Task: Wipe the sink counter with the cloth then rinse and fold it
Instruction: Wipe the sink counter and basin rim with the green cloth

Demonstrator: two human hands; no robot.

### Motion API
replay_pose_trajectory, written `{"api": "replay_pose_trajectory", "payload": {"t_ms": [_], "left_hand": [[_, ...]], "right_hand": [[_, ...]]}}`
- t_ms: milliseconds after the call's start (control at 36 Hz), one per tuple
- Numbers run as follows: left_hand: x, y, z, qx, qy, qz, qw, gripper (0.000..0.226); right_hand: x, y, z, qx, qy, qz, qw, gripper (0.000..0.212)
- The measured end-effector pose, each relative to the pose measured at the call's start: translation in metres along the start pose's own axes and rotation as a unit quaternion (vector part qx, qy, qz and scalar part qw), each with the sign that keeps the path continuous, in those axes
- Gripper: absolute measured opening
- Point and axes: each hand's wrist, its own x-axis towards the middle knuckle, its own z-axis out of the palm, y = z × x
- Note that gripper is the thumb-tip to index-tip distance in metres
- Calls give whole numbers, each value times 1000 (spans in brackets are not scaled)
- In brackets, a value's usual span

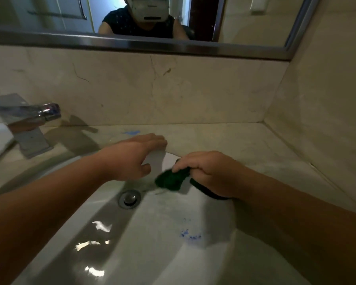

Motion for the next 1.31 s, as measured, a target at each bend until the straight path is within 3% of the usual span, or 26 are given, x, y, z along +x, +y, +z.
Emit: {"api": "replay_pose_trajectory", "payload": {"t_ms": [83, 250, 333, 417, 528, 611, 694, 750, 806, 917, 1000, 1083, 1139, 1222, 1306], "left_hand": [[-4, -4, -1, 13, -13, 1, 1000, 90], [-4, -4, -6, -6, -7, 18, 1000, 87], [-2, -9, -5, -15, -7, 20, 1000, 86], [-1, -11, -3, -20, -2, 25, 999, 86], [0, -12, -2, -23, 0, 19, 1000, 85], [0, -10, -3, -23, -3, 14, 1000, 87], [0, -12, -2, -20, -9, 1, 1000, 91], [0, -14, -2, -21, -18, 6, 1000, 90], [1, -16, -2, -25, -18, 12, 999, 90], [2, -19, -1, -28, -15, 21, 999, 88], [2, -19, -1, -31, -5, 28, 999, 87], [3, -20, 0, -34, -4, 26, 999, 86], [3, -20, 0, -35, -6, 25, 999, 86], [4, -20, 1, -37, -8, 23, 999, 86], [4, -20, 0, -36, -10, 18, 999, 86]], "right_hand": [[-3, -9, -17, -25, 0, -9, 1000, 52], [-16, 55, -73, -66, 157, 90, 981, 44], [-14, 101, -64, -65, 104, 202, 972, 38], [-10, 120, -36, -49, 61, 273, 959, 51], [11, 92, -21, -78, 46, 214, 973, 54], [27, 49, -7, -88, 41, 102, 990, 52], [32, 11, 6, -82, -30, -27, 996, 43], [25, 1, 6, -66, -61, -41, 995, 45], [13, 3, -5, -46, -31, -24, 998, 46], [-10, 36, -52, -37, 111, 53, 992, 48], [-16, 82, -78, -77, 173, 162, 968, 50], [-10, 115, -78, -63, 124, 303, 943, 42], [0, 121, -60, -39, 70, 349, 934, 44], [16, 116, -32, -89, 38, 326, 940, 64], [35, 100, -20, -108, 30, 258, 960, 60]]}}
